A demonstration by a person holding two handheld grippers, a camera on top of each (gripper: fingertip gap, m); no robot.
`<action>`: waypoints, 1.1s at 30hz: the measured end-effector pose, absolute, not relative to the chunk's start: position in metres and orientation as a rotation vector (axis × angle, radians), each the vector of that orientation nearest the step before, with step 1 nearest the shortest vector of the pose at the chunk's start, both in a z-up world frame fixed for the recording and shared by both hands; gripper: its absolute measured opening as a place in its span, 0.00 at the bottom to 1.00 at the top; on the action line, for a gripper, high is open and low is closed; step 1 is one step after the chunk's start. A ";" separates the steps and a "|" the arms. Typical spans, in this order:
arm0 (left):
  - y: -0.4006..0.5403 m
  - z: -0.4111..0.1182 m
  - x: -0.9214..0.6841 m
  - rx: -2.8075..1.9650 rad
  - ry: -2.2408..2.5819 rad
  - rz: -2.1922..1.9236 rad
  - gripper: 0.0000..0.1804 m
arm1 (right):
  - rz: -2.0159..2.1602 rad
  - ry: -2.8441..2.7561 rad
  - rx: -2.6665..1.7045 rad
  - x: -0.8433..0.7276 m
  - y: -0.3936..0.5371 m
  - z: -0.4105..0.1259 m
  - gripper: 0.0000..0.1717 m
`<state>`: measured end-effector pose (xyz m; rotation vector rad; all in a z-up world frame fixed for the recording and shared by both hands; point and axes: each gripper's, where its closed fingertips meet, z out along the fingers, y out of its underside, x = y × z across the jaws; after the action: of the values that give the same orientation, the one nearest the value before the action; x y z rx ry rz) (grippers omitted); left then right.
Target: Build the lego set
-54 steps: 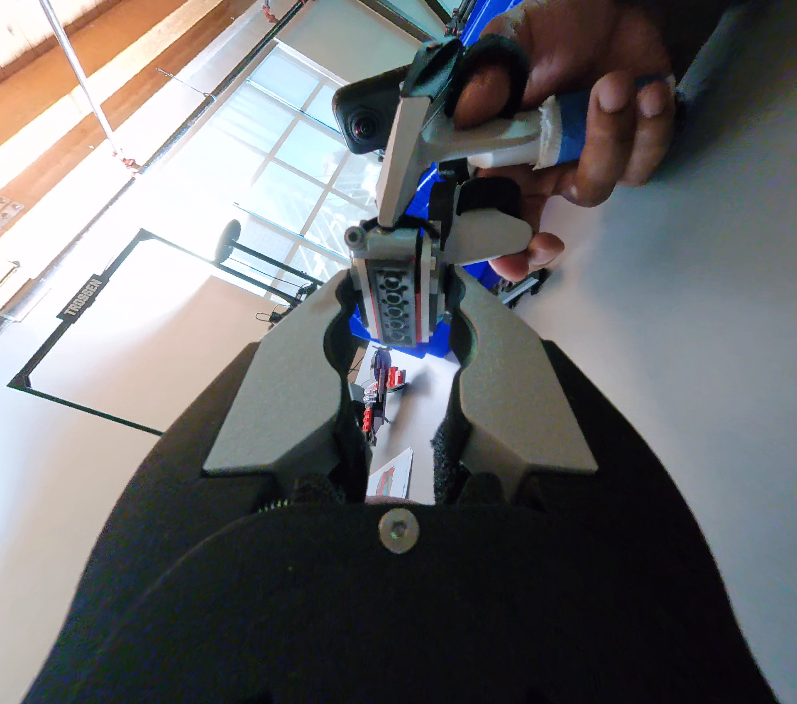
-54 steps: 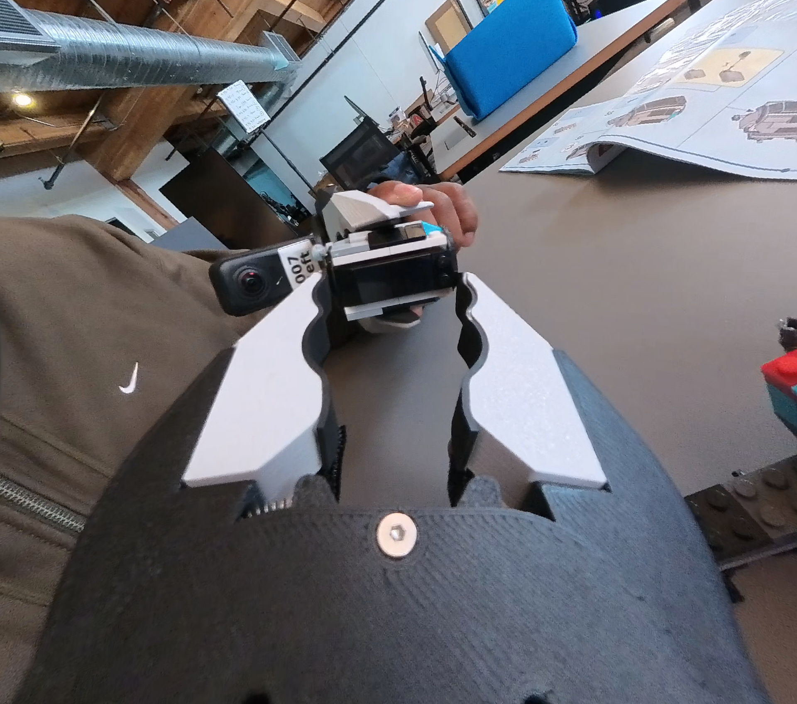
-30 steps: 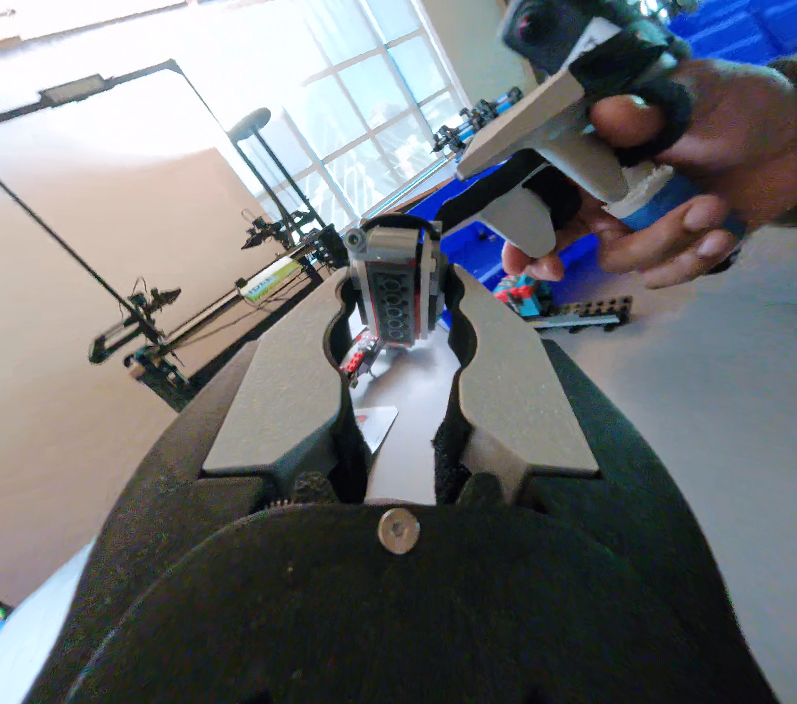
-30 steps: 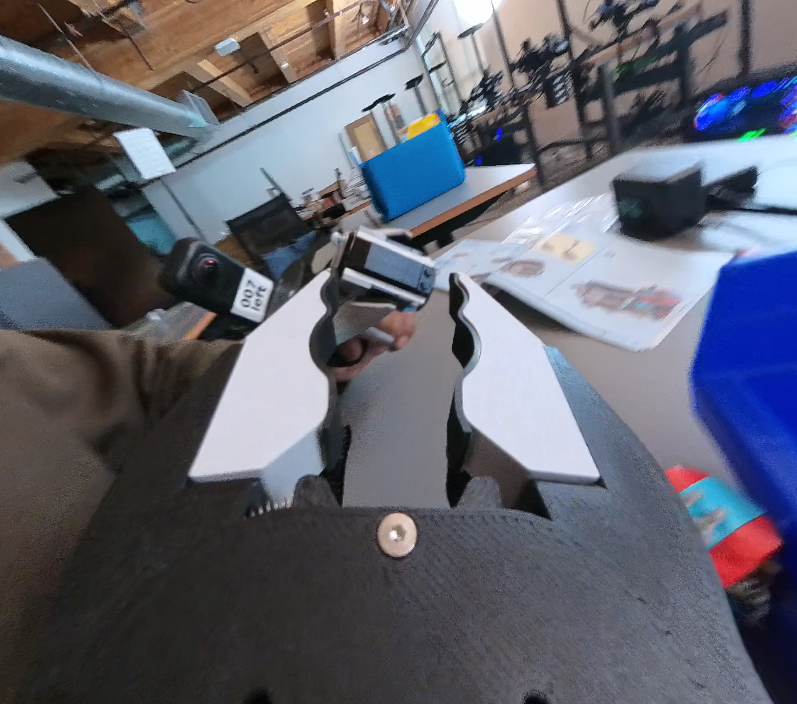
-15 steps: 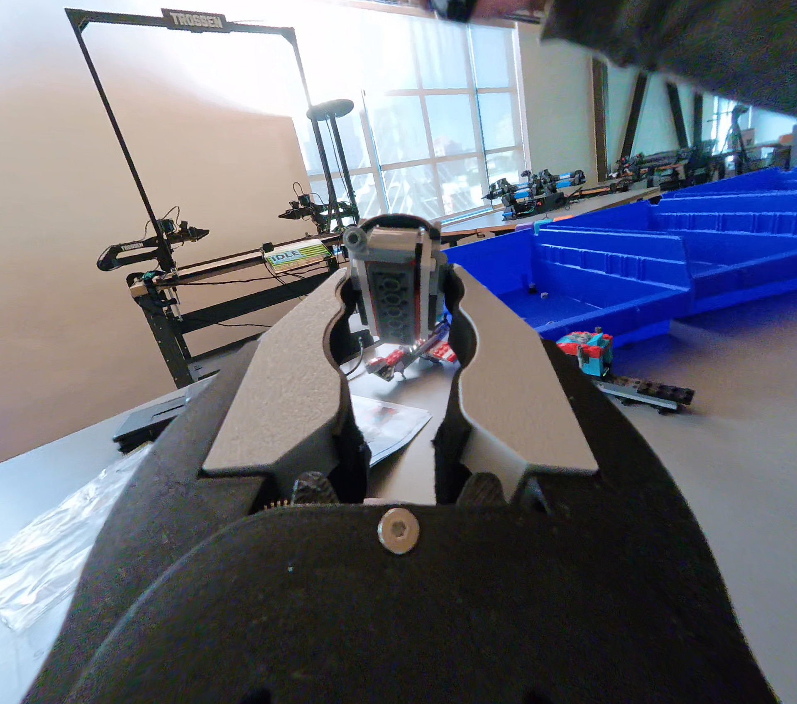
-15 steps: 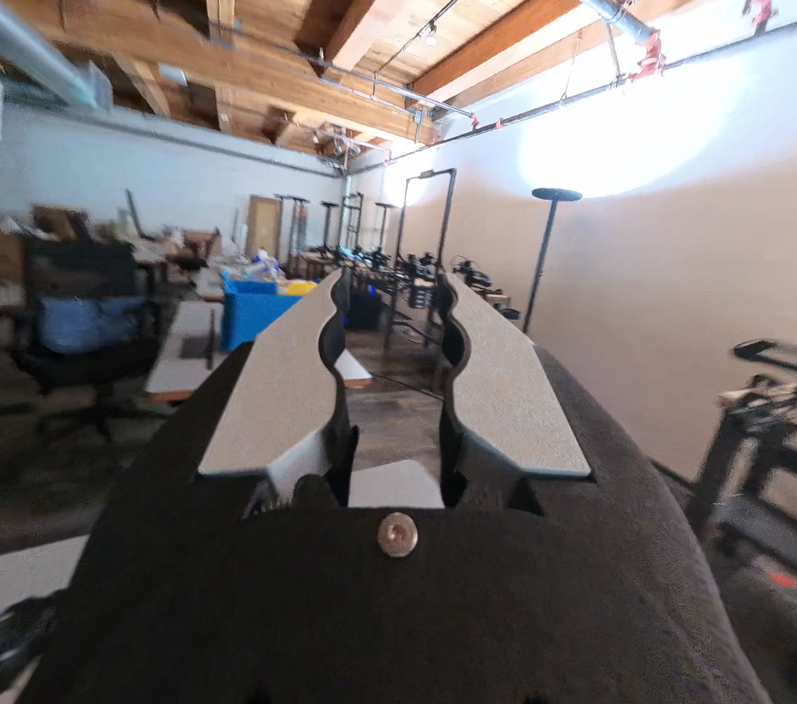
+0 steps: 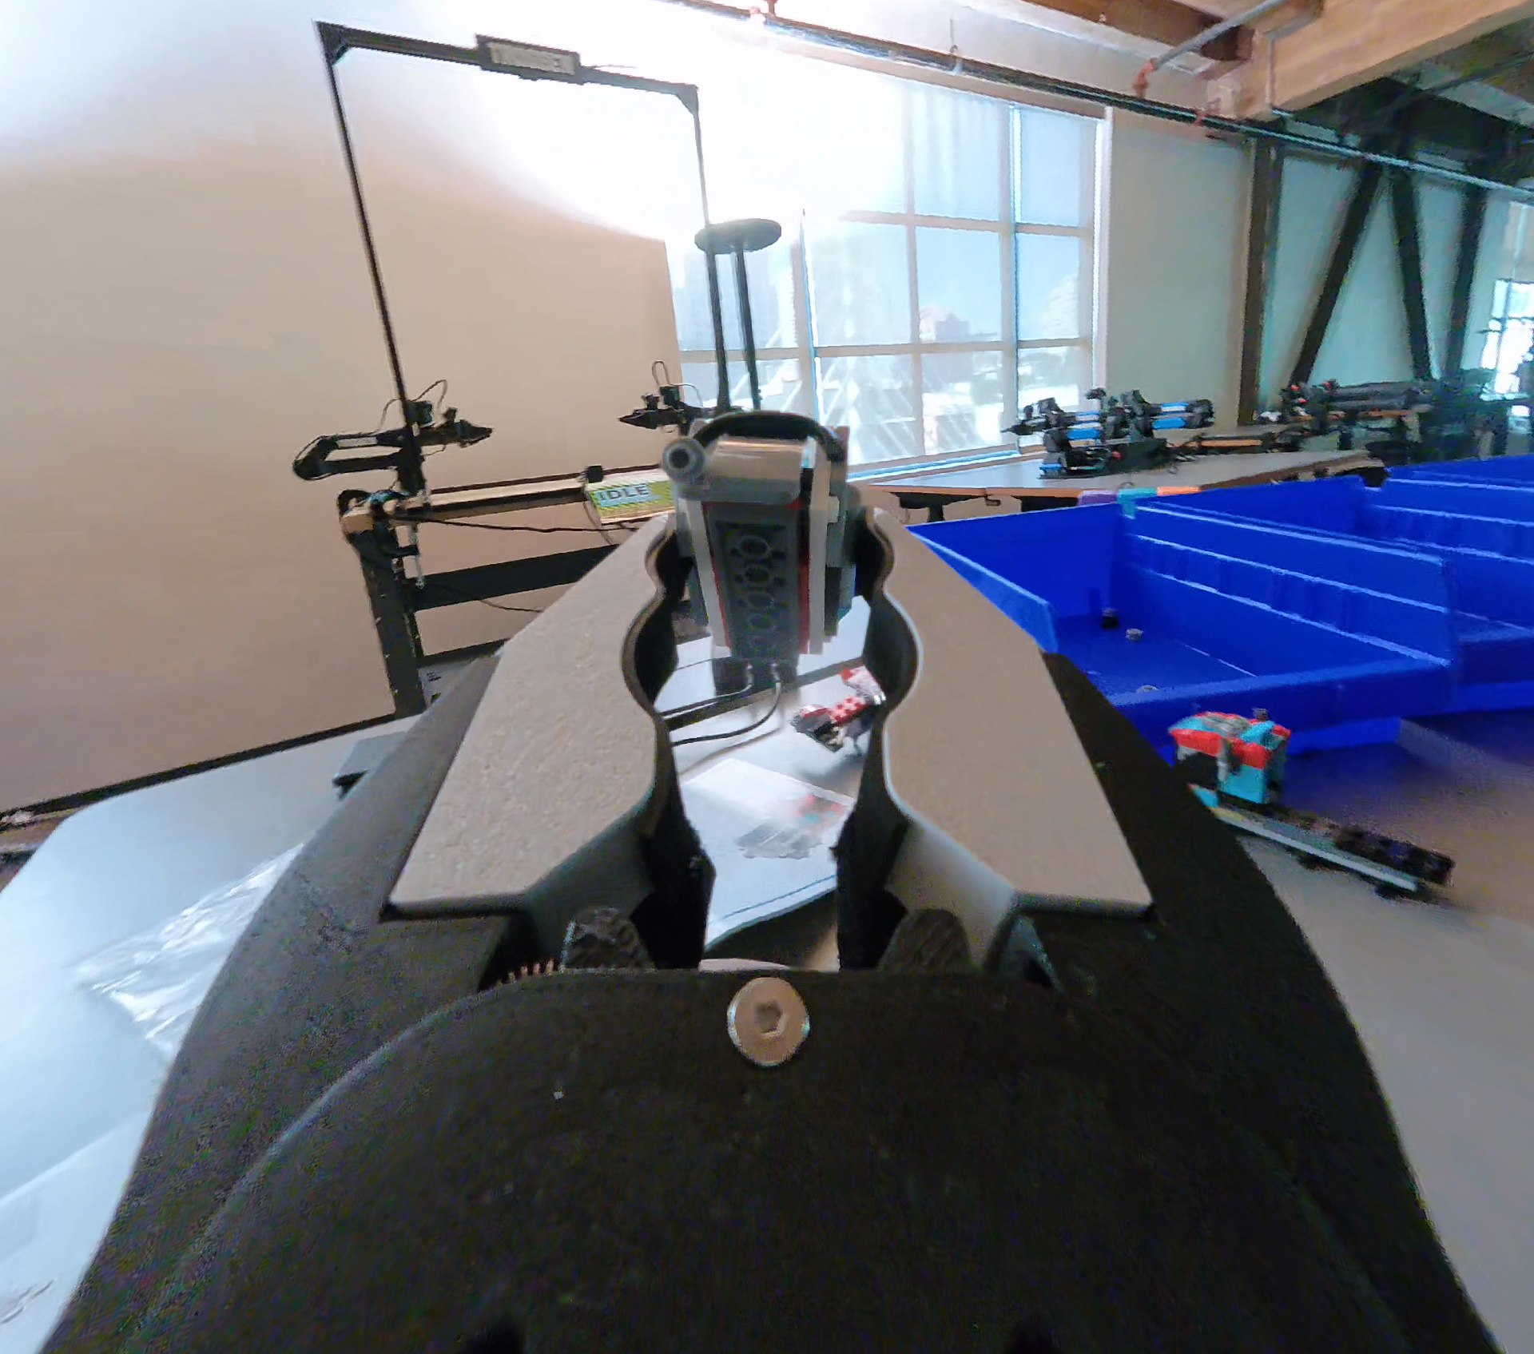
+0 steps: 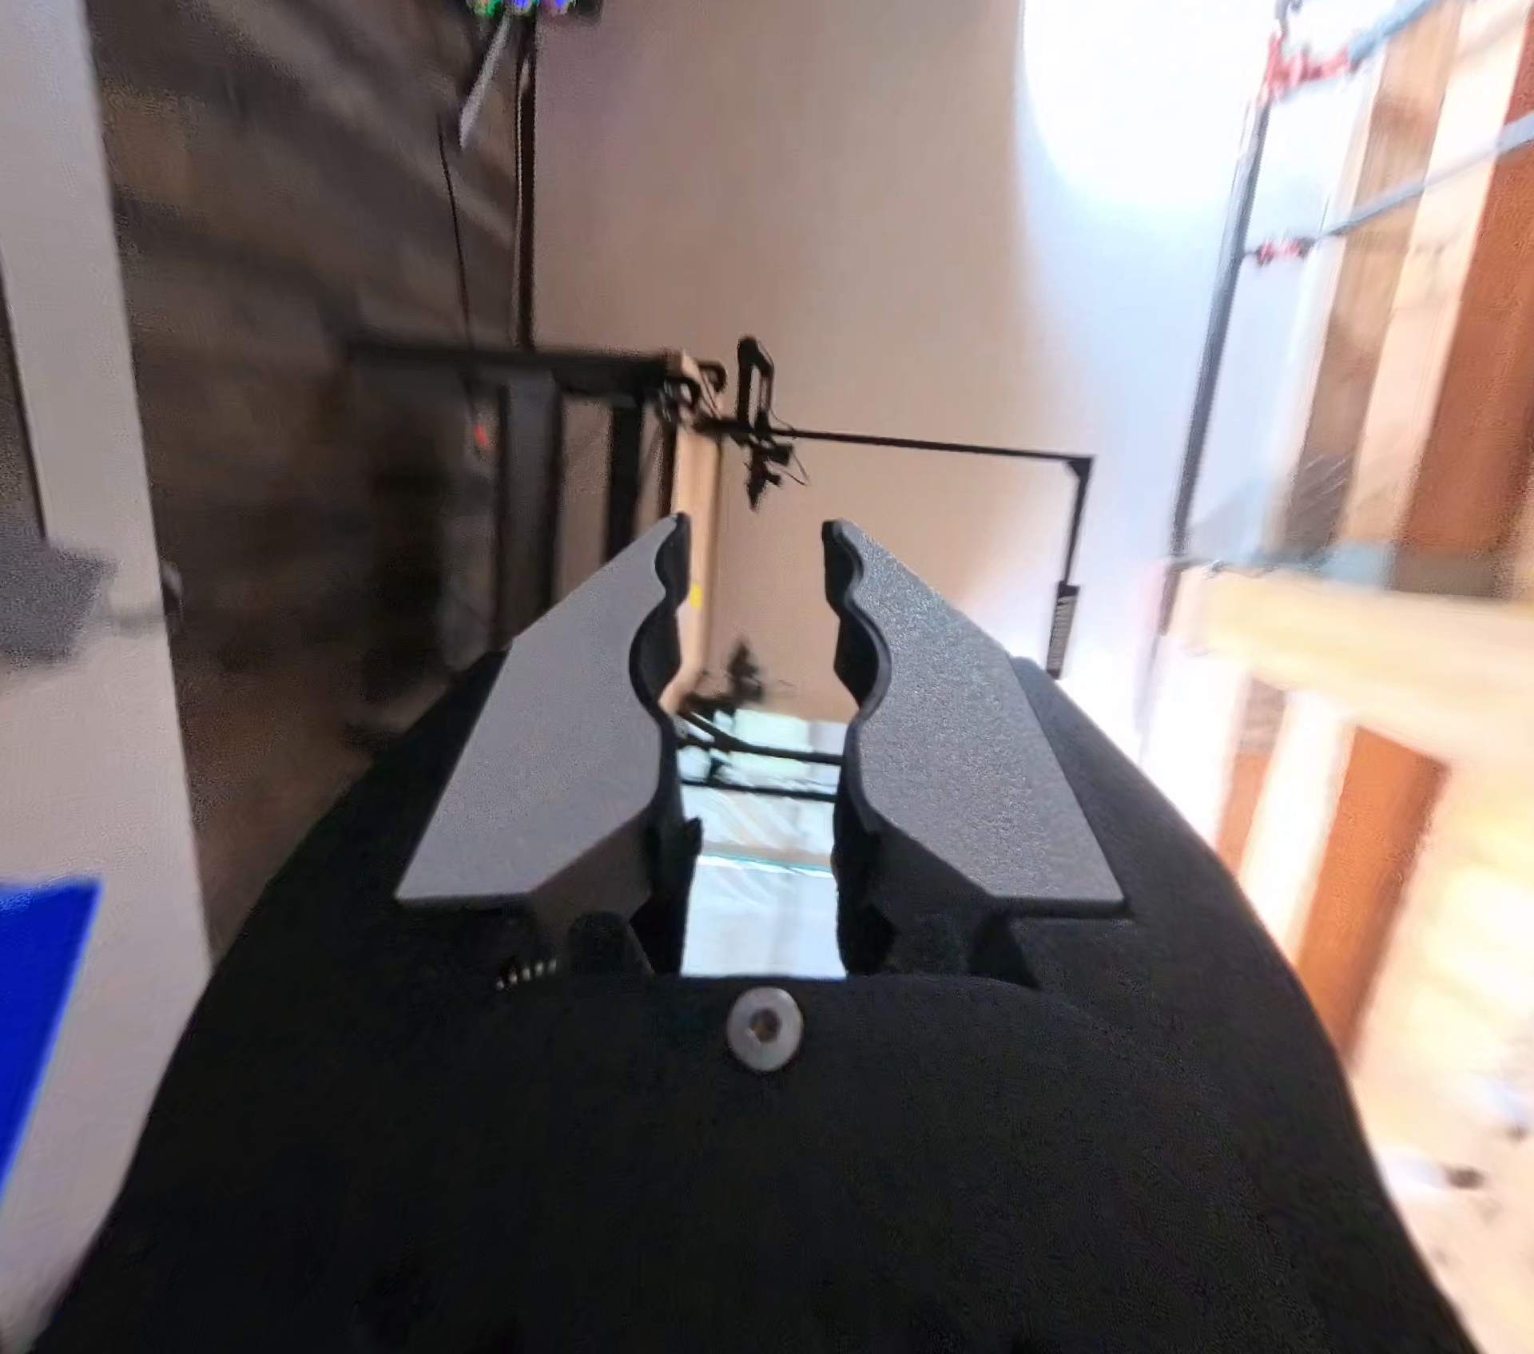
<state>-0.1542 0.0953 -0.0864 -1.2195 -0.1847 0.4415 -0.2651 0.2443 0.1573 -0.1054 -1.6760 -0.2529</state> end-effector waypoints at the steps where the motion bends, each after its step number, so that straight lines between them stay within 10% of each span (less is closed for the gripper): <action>1: 0.090 -0.086 -0.161 -1.219 -0.211 0.453 0.23 | -0.383 -1.689 -0.006 -0.257 0.229 0.116 0.19; 10: 0.057 -0.087 -0.203 -1.230 -0.315 0.532 0.23 | -0.511 -1.701 0.633 -0.156 0.103 -0.142 0.17; 33: 0.090 -0.109 -0.181 -1.361 -0.223 0.404 0.23 | -0.270 -1.936 0.410 -0.145 0.114 -0.198 0.19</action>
<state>-0.1806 0.0904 -0.1087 -1.3612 -0.2227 0.4043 -0.1446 0.1139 -0.1976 0.4096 -1.9356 -0.2704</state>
